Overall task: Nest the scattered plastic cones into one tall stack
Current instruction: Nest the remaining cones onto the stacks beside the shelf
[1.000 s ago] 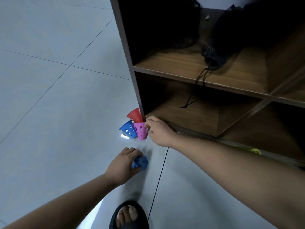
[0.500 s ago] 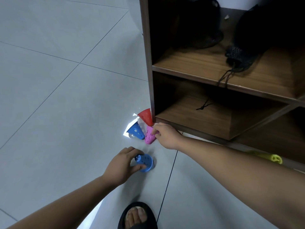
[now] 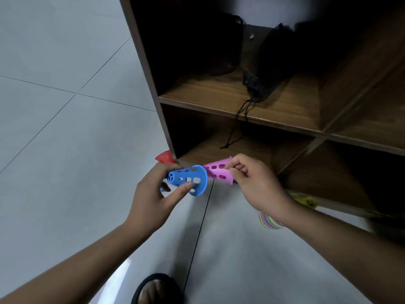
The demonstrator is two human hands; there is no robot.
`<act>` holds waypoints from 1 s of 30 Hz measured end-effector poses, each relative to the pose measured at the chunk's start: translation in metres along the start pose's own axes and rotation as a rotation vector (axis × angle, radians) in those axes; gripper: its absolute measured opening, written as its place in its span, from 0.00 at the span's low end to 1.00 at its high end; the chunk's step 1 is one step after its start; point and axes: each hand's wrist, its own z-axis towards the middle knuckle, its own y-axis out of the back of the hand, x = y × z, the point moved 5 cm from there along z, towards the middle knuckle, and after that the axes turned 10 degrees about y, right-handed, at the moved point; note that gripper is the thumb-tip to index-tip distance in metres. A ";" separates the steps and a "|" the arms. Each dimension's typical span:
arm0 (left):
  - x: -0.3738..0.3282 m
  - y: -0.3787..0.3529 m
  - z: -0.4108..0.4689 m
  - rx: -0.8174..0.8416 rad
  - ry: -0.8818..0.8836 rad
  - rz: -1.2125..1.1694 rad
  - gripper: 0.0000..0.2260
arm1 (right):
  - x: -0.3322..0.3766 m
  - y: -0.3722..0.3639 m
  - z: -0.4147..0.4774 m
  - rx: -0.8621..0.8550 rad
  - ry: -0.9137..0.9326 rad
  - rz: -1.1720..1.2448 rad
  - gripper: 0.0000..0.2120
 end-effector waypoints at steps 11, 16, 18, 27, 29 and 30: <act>-0.096 -0.070 -0.007 0.118 -0.188 -0.078 0.15 | -0.024 0.132 -0.096 -0.257 -0.195 0.200 0.09; -0.125 -0.104 -0.015 0.178 -0.266 -0.085 0.15 | -0.049 0.141 -0.116 -0.280 -0.263 0.305 0.07; -0.132 -0.115 -0.017 0.196 -0.283 -0.066 0.15 | -0.057 0.140 -0.121 -0.267 -0.272 0.309 0.07; -0.137 -0.165 -0.025 0.311 -0.302 0.049 0.18 | -0.086 0.131 -0.138 -0.160 -0.305 0.057 0.12; -0.137 -0.175 -0.025 0.334 -0.306 0.072 0.18 | -0.089 0.130 -0.141 -0.123 -0.303 0.025 0.12; -0.137 -0.180 -0.025 0.348 -0.310 0.083 0.19 | -0.090 0.129 -0.141 -0.114 -0.303 0.012 0.12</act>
